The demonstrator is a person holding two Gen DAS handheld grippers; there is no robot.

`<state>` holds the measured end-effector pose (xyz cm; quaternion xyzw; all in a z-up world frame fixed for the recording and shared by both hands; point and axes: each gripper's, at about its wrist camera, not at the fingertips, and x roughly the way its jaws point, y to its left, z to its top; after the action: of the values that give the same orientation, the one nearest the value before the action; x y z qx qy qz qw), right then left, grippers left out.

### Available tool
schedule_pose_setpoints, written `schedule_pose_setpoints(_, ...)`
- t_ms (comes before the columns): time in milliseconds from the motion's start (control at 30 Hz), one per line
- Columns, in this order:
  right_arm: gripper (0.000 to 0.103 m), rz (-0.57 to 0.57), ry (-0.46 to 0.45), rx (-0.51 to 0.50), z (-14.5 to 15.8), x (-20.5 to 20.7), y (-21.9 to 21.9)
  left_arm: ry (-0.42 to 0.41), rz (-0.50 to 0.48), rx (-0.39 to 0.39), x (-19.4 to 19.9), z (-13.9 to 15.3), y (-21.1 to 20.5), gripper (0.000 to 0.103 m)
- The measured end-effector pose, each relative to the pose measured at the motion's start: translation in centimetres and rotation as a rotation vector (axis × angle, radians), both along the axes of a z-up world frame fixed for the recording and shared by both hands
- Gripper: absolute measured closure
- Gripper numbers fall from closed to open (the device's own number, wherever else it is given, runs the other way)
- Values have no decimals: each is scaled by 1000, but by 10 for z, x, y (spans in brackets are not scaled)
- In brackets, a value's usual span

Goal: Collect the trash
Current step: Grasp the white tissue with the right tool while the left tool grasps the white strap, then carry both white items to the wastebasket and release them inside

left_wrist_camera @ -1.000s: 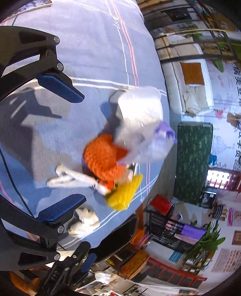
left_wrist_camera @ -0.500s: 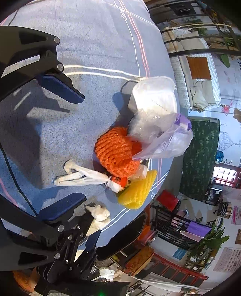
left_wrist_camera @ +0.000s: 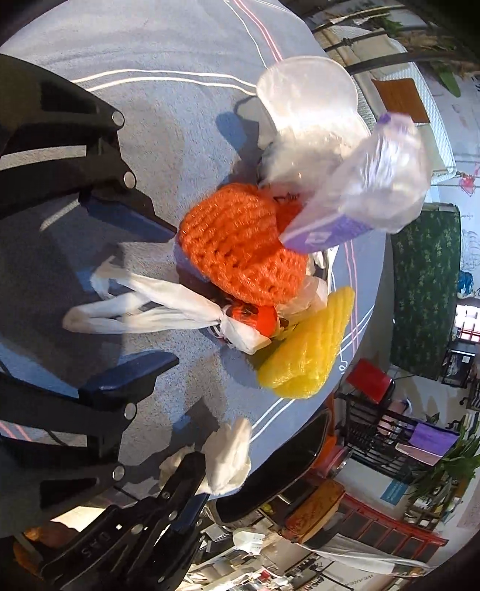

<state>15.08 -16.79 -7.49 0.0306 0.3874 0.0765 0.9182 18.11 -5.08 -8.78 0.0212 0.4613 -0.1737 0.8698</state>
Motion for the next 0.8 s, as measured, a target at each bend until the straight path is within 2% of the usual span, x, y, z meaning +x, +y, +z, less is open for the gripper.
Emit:
schedule_pose_setpoints(133,86,-8,3,13,0,-1,-3,-4,11,7,3,-1,-3,59)
schedule_pose_setpoints(267,86,-10,5,18,-2,-2,-5,4,24,-20,3,0,3,87)
schedule_pose_setpoints(300,86,-11,5,19,-2,-2,-5,15,21,-39,1,0,5,91)
schedule_pose_setpoints(400,86,-16,6,24,-2,-1,-7,6,23,-55,-5,2,9,95)
schedule_pose_setpoints(567,86,-17,0,30,-1,-2,-9,-27,7,-69,-25,9,14,96)
schedule_pose_setpoints(800,86,-34,-19,47,1,-8,-15,-105,4,-153,-43,34,14,97)
